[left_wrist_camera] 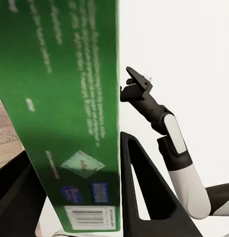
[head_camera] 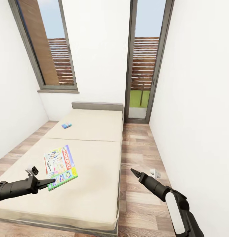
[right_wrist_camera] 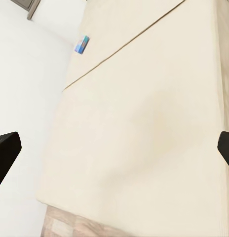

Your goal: Put all the toys in the child's room - the three board games (two on the bed and one on the table), the two jigsaw puzzles on the table, and the tennis ball on the table - inside the toy box on the table in the child's room.

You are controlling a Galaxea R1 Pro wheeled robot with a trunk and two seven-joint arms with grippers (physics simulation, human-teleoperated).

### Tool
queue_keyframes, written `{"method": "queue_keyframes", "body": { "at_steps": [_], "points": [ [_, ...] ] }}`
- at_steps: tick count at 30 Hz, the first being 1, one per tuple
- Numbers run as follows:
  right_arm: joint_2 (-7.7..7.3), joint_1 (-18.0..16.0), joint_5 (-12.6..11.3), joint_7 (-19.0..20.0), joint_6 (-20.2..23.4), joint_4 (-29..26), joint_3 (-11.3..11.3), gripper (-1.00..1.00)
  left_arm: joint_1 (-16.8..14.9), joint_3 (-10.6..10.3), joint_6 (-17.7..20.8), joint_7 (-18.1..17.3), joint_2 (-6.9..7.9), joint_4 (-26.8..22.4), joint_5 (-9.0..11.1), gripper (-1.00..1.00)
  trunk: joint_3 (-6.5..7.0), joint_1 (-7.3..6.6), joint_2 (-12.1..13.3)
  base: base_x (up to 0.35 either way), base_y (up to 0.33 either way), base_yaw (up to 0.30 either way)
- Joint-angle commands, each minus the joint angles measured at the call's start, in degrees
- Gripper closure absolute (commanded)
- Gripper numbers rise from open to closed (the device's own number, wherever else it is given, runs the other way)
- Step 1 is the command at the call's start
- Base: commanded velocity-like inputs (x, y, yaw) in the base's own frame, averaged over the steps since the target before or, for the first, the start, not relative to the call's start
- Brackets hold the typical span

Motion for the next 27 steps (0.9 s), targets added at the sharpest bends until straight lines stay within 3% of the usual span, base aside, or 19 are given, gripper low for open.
{"method": "queue_keyframes", "body": {
  "at_steps": [1, 20, 27],
  "points": [
    [0.08, -0.1, -0.1, 0.2, 0.4, 0.0, -0.2, -1.00, 0.0, 0.0, 0.6, -0.2, 0.03, 0.0, 0.0, 1.00, 0.02, -0.22, 0.4, 0.000, 0.000, 0.000],
    [0.13, -0.1, -0.1, 0.4, 0.3, -0.1, -0.2, -1.00, 0.0, 0.0, 0.6, -0.2, 0.04, 0.0, 0.0, 1.00, 2.20, -4.40, 8.0, 0.000, 0.000, 0.018],
    [0.18, -0.1, 0.0, 0.3, 0.2, -0.1, -0.1, -1.00, 0.0, 0.0, 0.6, -0.2, 0.04, 0.0, 0.0, 1.00, 3.54, -5.93, 10.8, 0.000, 0.000, 0.203]
  ]
}}
